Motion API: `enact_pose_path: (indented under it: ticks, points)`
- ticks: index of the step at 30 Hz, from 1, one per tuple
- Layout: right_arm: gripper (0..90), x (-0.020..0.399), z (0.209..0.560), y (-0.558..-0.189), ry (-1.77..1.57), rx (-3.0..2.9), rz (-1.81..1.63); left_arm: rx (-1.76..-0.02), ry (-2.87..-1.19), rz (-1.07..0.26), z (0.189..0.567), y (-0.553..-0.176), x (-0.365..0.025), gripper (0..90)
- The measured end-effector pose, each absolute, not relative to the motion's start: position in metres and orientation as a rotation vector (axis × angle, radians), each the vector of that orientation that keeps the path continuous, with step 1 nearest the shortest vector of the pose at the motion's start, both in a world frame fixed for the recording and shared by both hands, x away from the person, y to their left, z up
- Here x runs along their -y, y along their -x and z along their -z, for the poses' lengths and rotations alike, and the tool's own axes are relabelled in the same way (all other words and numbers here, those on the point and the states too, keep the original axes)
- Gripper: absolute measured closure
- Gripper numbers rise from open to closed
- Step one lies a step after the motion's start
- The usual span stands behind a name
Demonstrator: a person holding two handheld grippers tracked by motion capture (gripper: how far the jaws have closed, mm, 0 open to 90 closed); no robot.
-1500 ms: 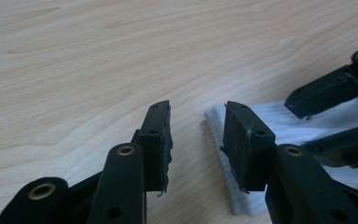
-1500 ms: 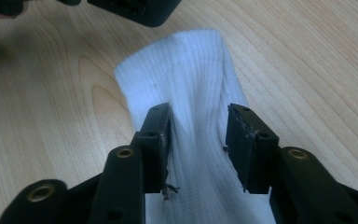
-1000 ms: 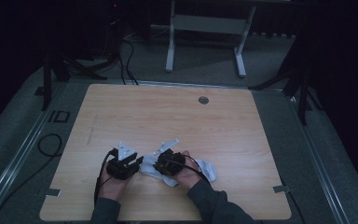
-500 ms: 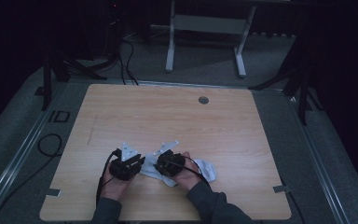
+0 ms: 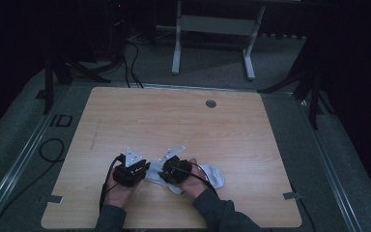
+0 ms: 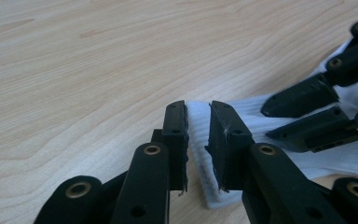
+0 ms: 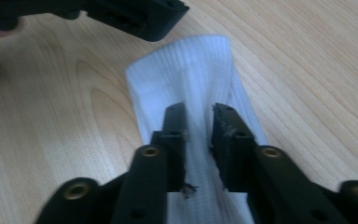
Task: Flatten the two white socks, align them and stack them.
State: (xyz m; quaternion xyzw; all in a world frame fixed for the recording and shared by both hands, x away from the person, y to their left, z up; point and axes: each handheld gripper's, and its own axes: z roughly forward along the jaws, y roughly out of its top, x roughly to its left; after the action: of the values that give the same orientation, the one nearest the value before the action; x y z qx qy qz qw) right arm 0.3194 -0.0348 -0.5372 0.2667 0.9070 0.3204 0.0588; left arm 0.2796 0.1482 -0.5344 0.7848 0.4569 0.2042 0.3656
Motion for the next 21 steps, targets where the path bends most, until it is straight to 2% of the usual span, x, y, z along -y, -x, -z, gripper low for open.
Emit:
enact_pose_path:
  ticks: [2, 6, 21]
  points:
    - [62.0, 0.036, 0.537, -0.32, -0.802, -2.753, -0.971, -1.176, -2.03, -0.512, 0.537, -0.281, -0.146, 77.3]
    - [55.5, 0.04, 0.531, -0.317, -0.791, -2.752, -1.001, -1.172, -2.088, -0.499, 0.543, -0.283, -0.139, 78.7]
    - [58.0, 0.103, 0.487, -0.324, -0.863, -2.609, -1.065, -1.187, -2.137, -0.498, 0.549, -0.285, -0.134, 82.3]
